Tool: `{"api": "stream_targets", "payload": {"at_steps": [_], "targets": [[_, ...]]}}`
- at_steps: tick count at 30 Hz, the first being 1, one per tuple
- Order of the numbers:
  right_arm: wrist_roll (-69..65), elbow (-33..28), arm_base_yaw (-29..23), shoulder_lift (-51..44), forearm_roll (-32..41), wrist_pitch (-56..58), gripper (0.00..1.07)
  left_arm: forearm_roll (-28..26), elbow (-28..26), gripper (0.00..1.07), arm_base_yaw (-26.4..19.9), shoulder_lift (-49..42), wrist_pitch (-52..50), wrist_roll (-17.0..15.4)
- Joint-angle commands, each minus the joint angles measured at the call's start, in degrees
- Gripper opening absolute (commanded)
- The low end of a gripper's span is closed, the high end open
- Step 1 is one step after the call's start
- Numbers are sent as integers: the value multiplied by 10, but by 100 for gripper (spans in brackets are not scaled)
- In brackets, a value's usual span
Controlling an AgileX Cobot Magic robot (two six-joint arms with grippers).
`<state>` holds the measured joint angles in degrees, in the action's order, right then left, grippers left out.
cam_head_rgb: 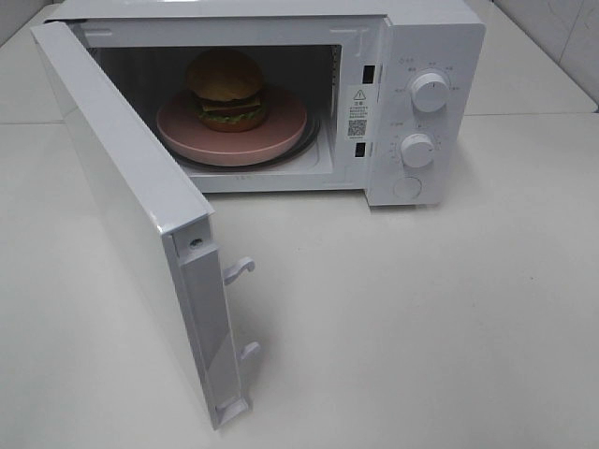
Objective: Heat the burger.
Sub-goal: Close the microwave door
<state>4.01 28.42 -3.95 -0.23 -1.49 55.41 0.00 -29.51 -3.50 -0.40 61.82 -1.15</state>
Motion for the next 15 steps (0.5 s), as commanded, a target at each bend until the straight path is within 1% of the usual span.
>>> {"api": "stream_targets", "payload": {"at_steps": [1, 9, 10, 11, 12, 13, 14, 15], "targets": [[6, 1, 1, -15, 3, -3, 49, -4, -1, 100, 4, -5, -5, 0], [6, 1, 1, -15, 3, -3, 49, -9, -8, 98, 4, 15, -13, 0], [6, 1, 1, -15, 3, -3, 49, -13, -17, 98, 4, 26, -35, 0], [6, 1, 1, -15, 3, -3, 49, -13, -17, 98, 4, 26, -35, 0], [6, 1, 1, -15, 3, -3, 49, -12, -21, 98, 4, 40, -81, 0], [6, 1, 1, -15, 3, -3, 49, -12, -21, 98, 4, 49, -107, 0], [6, 1, 1, -15, 3, -3, 49, -12, -21, 98, 4, 49, -107, 0], [6, 1, 1, -15, 3, -3, 49, -12, -18, 98, 4, 72, -149, 0]]}}
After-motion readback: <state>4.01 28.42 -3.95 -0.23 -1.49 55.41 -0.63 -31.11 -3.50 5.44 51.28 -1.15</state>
